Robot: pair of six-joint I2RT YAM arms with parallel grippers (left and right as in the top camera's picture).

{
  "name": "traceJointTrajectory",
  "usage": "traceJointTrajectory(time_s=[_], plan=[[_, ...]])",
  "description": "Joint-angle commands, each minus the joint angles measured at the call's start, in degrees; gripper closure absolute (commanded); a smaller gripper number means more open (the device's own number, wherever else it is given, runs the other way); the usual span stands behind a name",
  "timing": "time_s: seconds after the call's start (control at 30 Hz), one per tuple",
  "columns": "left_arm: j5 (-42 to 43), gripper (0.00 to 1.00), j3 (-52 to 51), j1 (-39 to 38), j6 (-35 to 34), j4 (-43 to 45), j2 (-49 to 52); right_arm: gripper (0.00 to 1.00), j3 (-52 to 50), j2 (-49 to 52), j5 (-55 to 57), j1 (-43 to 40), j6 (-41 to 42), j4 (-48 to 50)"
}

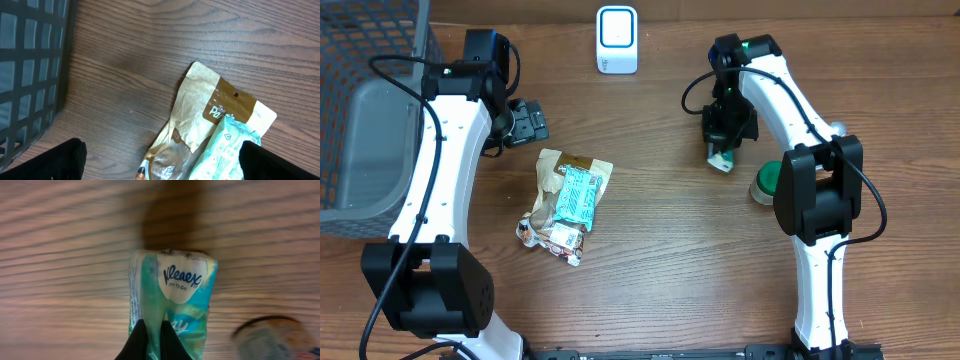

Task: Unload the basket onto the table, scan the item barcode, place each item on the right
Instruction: 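Bring the pack back right and lower it near the jar, then release the pack and move the open right gripper left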

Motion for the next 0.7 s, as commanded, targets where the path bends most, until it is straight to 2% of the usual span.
traceJointTrajectory(time_s=[0.0,0.03,0.1,0.17,0.53,0.67], plan=[[-0.70,0.00,0.92,-0.39,0.68,0.04,0.07,0.96,-2.58,-1.09,8.39,-0.46,1.46,0.35],[-0.70,0.00,0.92,-0.39,0.68,0.04,0.04,0.93,-3.17,-1.09,9.22,-0.46,1.44,0.48],[-0.70,0.00,0.92,-0.39,0.68,0.04,0.04,0.75,-3.96,-1.09,9.84,-0.46,1.42,0.87],[-0.70,0.00,0.92,-0.39,0.68,0.04,0.07,0.62,-4.04,-1.09,9.81,-0.46,1.44,0.98],[-0.70,0.00,0.92,-0.39,0.68,0.07,0.04,0.62,2.58,-1.22,6.54,0.20,2.95,-0.48],[-0.70,0.00,0.92,-0.39,0.68,0.04,0.04,0.62,2.05,-1.22,3.72,3.32,4.13,3.50]])
